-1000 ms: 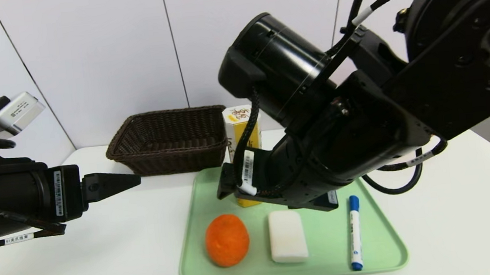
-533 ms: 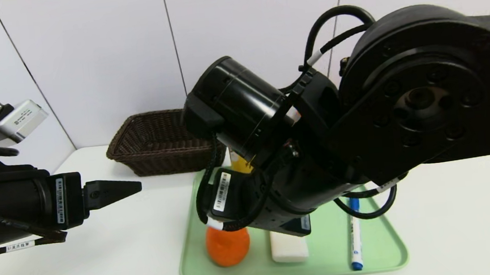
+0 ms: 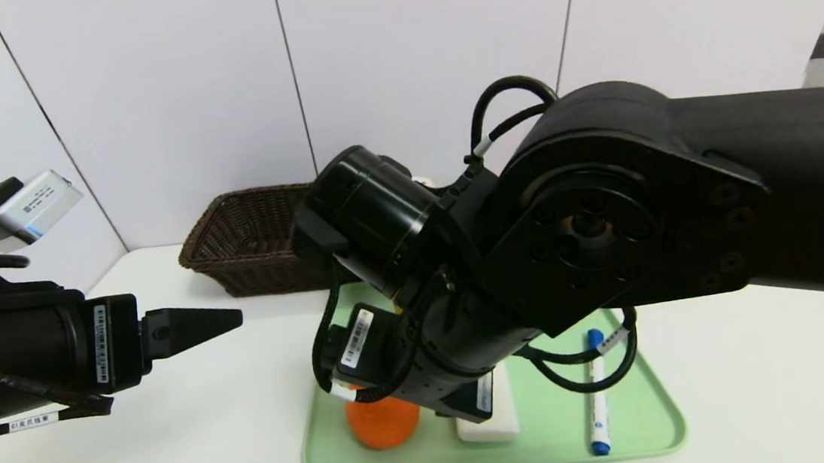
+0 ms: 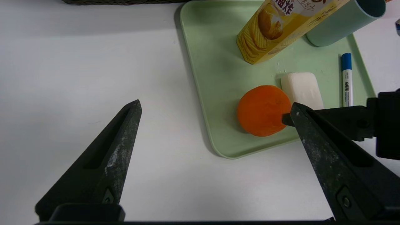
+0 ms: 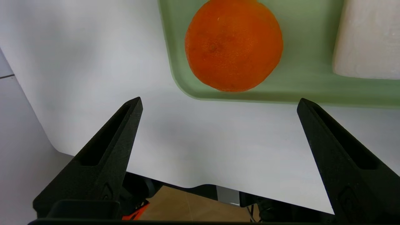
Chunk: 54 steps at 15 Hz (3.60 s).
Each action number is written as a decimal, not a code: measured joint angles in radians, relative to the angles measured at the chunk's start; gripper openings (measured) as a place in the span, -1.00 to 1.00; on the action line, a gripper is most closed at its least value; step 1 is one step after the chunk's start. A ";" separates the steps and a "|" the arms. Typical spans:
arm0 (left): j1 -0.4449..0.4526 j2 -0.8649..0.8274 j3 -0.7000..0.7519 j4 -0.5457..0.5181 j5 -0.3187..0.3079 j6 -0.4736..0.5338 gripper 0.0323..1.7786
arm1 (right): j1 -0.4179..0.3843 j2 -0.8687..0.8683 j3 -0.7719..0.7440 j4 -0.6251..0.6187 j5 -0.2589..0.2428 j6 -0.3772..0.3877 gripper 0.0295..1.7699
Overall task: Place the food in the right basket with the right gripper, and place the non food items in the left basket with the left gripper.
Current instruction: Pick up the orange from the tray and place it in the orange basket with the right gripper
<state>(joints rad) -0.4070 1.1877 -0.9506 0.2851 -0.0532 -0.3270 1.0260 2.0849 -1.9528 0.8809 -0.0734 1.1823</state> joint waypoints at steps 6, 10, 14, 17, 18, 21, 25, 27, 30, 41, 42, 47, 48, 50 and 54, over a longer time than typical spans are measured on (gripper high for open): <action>-0.001 -0.007 0.006 0.000 0.000 0.002 0.90 | -0.016 0.056 0.000 -0.008 0.000 0.009 0.93; -0.001 -0.010 0.016 0.000 0.000 0.001 0.90 | -0.017 0.076 0.000 -0.054 0.000 0.013 0.93; -0.001 -0.018 0.026 0.000 0.000 0.005 0.90 | -0.017 0.093 -0.001 -0.059 0.000 0.013 0.93; -0.002 -0.026 0.033 0.000 0.000 0.005 0.90 | -0.017 0.106 -0.001 -0.059 0.000 0.014 0.93; -0.002 -0.028 0.036 0.000 -0.001 0.005 0.90 | -0.018 0.112 -0.001 -0.059 0.000 0.015 0.93; -0.001 -0.035 0.041 0.000 -0.001 0.005 0.90 | -0.024 0.129 -0.001 -0.059 0.000 0.016 0.93; -0.001 -0.040 0.049 0.000 -0.001 0.005 0.90 | -0.025 0.149 0.000 -0.087 -0.001 0.015 0.93; -0.001 -0.043 0.054 0.000 -0.003 0.004 0.90 | -0.025 0.156 0.000 -0.090 -0.001 0.016 0.93; -0.001 -0.047 0.061 0.000 -0.003 0.004 0.90 | -0.025 0.164 -0.001 -0.090 -0.002 0.015 0.93; -0.001 -0.048 0.068 -0.001 -0.011 0.004 0.90 | -0.026 0.137 0.000 -0.082 -0.001 0.013 0.31; -0.001 -0.048 0.066 -0.002 -0.011 0.004 0.90 | -0.021 0.120 0.000 -0.082 0.000 0.011 0.31; -0.001 -0.047 0.064 -0.020 -0.011 0.003 0.90 | 0.037 -0.035 0.003 -0.015 0.015 -0.005 0.30; -0.001 -0.047 0.064 -0.020 -0.011 0.003 0.90 | 0.044 -0.077 0.006 0.018 0.033 -0.013 0.30; -0.001 -0.046 0.064 -0.020 -0.011 0.003 0.90 | 0.042 -0.169 0.020 0.092 0.058 -0.044 0.30; -0.001 -0.044 0.064 -0.020 -0.012 0.005 0.90 | -0.081 -0.346 0.064 0.160 0.065 -0.122 0.30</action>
<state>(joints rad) -0.4079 1.1438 -0.8866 0.2655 -0.0649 -0.3217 0.9453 1.7385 -1.8887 1.0404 -0.0085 1.0606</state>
